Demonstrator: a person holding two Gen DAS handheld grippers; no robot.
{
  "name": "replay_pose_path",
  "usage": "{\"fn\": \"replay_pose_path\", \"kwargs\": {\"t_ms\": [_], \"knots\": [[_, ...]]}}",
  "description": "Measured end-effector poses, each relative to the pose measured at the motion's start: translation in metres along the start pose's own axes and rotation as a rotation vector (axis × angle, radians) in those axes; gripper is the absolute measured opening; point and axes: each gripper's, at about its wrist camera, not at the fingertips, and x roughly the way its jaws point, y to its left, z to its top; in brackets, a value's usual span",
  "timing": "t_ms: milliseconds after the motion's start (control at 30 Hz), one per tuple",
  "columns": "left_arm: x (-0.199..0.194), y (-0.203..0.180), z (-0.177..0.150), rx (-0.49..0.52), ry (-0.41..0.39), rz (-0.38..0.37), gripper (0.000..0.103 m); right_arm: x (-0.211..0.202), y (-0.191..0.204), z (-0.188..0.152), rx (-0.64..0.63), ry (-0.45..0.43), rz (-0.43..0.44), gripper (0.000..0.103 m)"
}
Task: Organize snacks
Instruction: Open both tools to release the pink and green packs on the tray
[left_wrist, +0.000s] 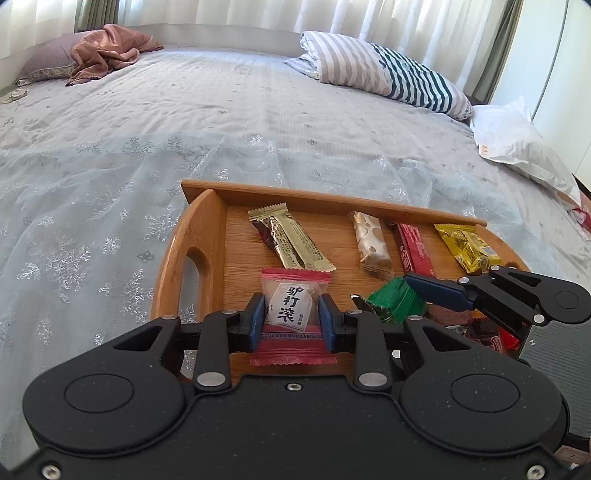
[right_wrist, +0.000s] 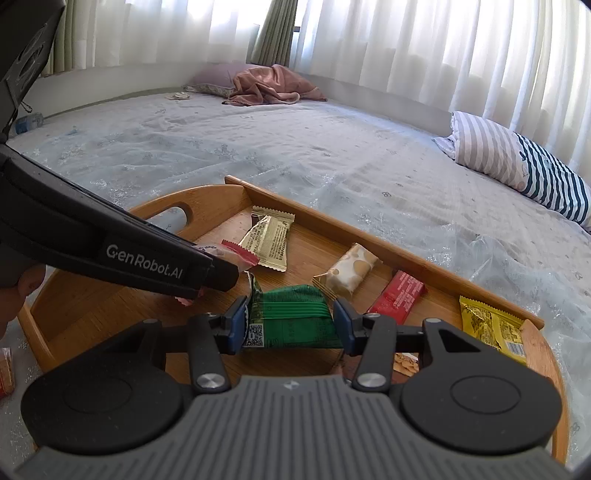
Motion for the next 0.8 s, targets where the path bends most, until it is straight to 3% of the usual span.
{"fn": "replay_pose_path", "kwargs": {"t_ms": [467, 567, 633, 800], "knots": [[0.001, -0.001, 0.000, -0.001, -0.002, 0.002, 0.030, 0.004, -0.001, 0.000, 0.014, 0.012, 0.000, 0.057], [0.001, -0.001, 0.001, -0.002, -0.006, 0.001, 0.033, 0.004, -0.001, 0.000, 0.013, 0.011, 0.002, 0.063], [-0.002, -0.001, 0.001, -0.002, -0.012, -0.006, 0.041, 0.004, -0.001, 0.000, 0.014, 0.008, 0.003, 0.067], [-0.010, -0.003, 0.003, 0.010, -0.030, 0.000, 0.048, 0.003, 0.000, 0.000, 0.010, 0.001, -0.003, 0.070]]}}
